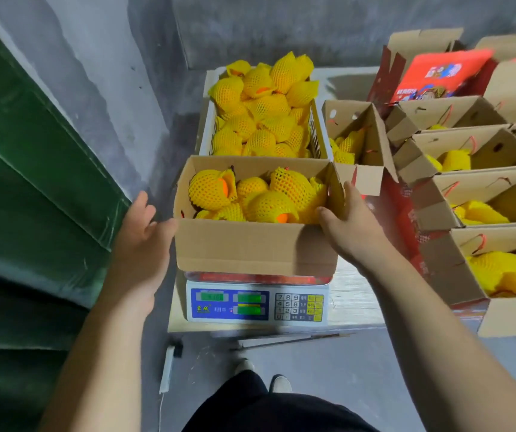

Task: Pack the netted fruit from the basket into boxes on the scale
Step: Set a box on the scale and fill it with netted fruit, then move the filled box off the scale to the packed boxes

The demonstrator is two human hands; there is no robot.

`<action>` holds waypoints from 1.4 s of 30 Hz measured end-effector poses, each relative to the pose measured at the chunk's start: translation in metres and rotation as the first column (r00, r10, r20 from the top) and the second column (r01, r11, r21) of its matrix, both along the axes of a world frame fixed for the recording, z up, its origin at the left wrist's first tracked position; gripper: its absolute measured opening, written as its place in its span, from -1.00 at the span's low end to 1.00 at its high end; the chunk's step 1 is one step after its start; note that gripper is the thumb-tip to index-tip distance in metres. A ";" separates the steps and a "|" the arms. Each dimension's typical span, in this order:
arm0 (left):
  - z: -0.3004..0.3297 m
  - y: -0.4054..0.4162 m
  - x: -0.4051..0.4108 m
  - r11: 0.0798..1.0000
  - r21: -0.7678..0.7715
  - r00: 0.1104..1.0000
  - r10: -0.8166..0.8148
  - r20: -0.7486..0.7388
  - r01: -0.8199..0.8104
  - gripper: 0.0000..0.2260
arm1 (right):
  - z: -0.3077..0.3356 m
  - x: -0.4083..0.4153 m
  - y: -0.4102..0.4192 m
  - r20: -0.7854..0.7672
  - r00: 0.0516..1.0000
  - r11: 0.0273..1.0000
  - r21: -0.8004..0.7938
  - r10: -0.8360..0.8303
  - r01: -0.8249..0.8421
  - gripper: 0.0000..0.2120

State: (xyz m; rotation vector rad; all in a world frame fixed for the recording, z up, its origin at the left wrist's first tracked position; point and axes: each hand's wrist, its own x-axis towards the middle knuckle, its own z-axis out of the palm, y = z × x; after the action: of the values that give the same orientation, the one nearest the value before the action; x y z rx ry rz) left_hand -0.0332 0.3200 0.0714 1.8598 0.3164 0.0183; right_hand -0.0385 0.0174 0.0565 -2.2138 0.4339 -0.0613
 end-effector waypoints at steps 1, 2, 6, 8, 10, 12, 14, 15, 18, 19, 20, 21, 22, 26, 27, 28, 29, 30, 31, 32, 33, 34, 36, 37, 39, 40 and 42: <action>-0.001 0.002 0.010 0.999 0.004 0.999 -0.043 -0.018 0.043 -0.32 | 0.001 0.004 -0.002 -0.001 1.000 1.000 -0.015 -0.010 0.010 -0.64; -0.001 0.004 0.020 0.996 0.004 0.995 -0.089 -0.036 0.089 -0.28 | 0.002 0.008 -0.004 -0.006 1.000 0.999 -0.024 -0.022 0.022 -0.70; -0.007 0.002 0.057 0.978 -0.010 0.964 -0.206 -0.171 0.207 -0.47 | 0.008 0.019 -0.011 -0.126 0.991 0.998 -0.023 -0.053 0.050 -0.93; -0.013 -0.002 0.071 0.963 0.055 0.946 -0.245 -0.210 0.262 -0.76 | 0.010 0.022 -0.014 -0.246 0.968 0.999 -0.006 -0.044 0.044 -0.93; -0.016 -0.002 0.080 0.951 0.113 0.946 -0.264 -0.189 0.288 -0.77 | 0.011 0.023 -0.016 -0.350 0.936 0.997 0.047 -0.036 0.056 -0.87; -0.017 0.003 0.085 0.936 0.133 0.933 -0.297 -0.205 0.327 -0.64 | 0.011 0.026 -0.016 -0.372 0.927 0.996 0.057 -0.050 0.076 -0.83; -0.019 0.009 0.089 0.910 0.154 0.909 -0.344 -0.235 0.385 -0.55 | 0.010 0.027 -0.015 -0.355 0.933 0.997 0.011 -0.066 0.075 -0.87; -0.020 0.011 0.090 0.892 0.179 0.896 -0.368 -0.248 0.415 -0.54 | 0.009 0.027 -0.015 -0.338 0.939 0.998 -0.028 -0.070 0.064 -0.87; -0.020 0.018 0.099 0.846 0.190 0.852 -0.436 -0.289 0.498 -0.53 | 0.004 0.026 -0.015 -0.309 0.948 0.992 -0.120 -0.083 0.047 -0.79; -0.020 0.020 0.103 0.841 0.167 0.839 -0.453 -0.303 0.514 -0.55 | 0.002 0.026 -0.014 -0.301 0.949 0.990 -0.128 -0.095 0.059 -0.77; -0.019 0.023 0.108 0.838 0.148 0.828 -0.465 -0.313 0.526 -0.57 | 0.002 0.025 -0.014 -0.297 0.949 0.989 -0.132 -0.109 0.072 -0.75; -0.017 0.023 0.112 0.832 0.134 0.817 -0.476 -0.325 0.538 -0.58 | 0.002 0.023 -0.014 -0.296 0.948 0.988 -0.136 -0.116 0.079 -0.74; -0.014 0.022 0.115 0.825 0.113 0.802 -0.492 -0.338 0.554 -0.58 | 0.005 0.022 -0.014 -0.298 0.947 0.987 -0.136 -0.120 0.082 -0.73; -0.002 0.015 0.118 0.785 0.071 0.749 -0.554 -0.363 0.615 -0.56 | 0.029 0.007 -0.028 -0.301 0.948 0.990 -0.125 -0.105 0.069 -0.82; 0.000 0.013 0.117 0.771 0.073 0.739 -0.572 -0.355 0.632 -0.60 | 0.036 0.001 -0.035 -0.300 0.948 0.990 -0.121 -0.108 0.074 -0.87; 0.002 0.010 0.116 0.755 0.083 0.730 -0.591 -0.344 0.651 -0.68 | 0.043 -0.007 -0.042 -0.290 0.950 0.990 -0.115 -0.113 0.083 -0.89; 0.005 0.006 0.113 0.736 0.093 0.716 -0.611 -0.336 0.671 -0.80 | 0.050 -0.015 -0.050 -0.266 0.957 0.990 -0.113 -0.117 0.089 -0.86; 0.010 0.000 0.110 0.710 0.114 0.699 -0.632 -0.334 0.695 -0.82 | 0.056 -0.024 -0.059 -0.238 0.964 0.989 -0.115 -0.118 0.093 -0.81; 0.013 -0.005 0.109 0.684 0.148 0.688 -0.648 -0.327 0.714 -0.72 | 0.061 -0.033 -0.069 -0.221 0.968 0.989 -0.115 -0.121 0.097 -0.79; 0.017 -0.012 0.106 0.667 0.169 0.680 -0.657 -0.325 0.725 -0.64 | 0.067 -0.043 -0.080 -0.216 0.968 0.988 -0.109 -0.126 0.105 -0.79; 0.021 -0.021 0.103 0.646 0.195 0.671 -0.669 -0.320 0.738 -0.62 | 0.072 -0.054 -0.092 -0.222 0.966 0.989 -0.102 -0.132 0.111 -0.80; 0.026 -0.032 0.099 0.622 0.224 0.660 -0.684 -0.311 0.750 -0.61 | 0.077 -0.066 -0.105 -0.228 0.964 0.988 -0.095 -0.138 0.119 -0.81; 0.033 -0.059 0.086 0.580 0.249 0.631 -0.724 -0.279 0.776 -0.60 | 0.086 -0.091 -0.133 -0.221 0.963 0.986 -0.094 -0.155 0.137 -0.83; 0.037 -0.076 0.079 0.556 0.274 0.617 -0.744 -0.256 0.785 -0.60 | 0.090 -0.104 -0.148 -0.210 0.963 0.983 -0.101 -0.169 0.151 -0.85; 0.043 -0.115 0.066 0.508 0.297 0.574 -0.792 -0.209 0.809 -0.60 | 0.098 -0.132 -0.180 -0.177 0.961 0.974 -0.117 -0.211 0.192 -0.90; 0.044 -0.137 0.059 0.499 0.277 0.554 -0.815 -0.172 0.821 -0.60 | 0.101 -0.147 -0.198 -0.160 0.958 0.968 -0.120 -0.238 0.220 -0.90; 0.046 -0.186 0.042 0.488 0.260 0.525 -0.846 -0.094 0.833 -0.61 | 0.106 -0.176 -0.235 -0.151 0.943 0.951 -0.126 -0.298 0.281 -0.90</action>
State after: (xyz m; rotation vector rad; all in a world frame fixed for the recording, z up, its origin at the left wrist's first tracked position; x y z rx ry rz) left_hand 0.0089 0.1341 0.1172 2.1090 -0.7223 -0.6103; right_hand -0.2148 -0.2174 0.1627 -2.2485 0.8677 -0.0553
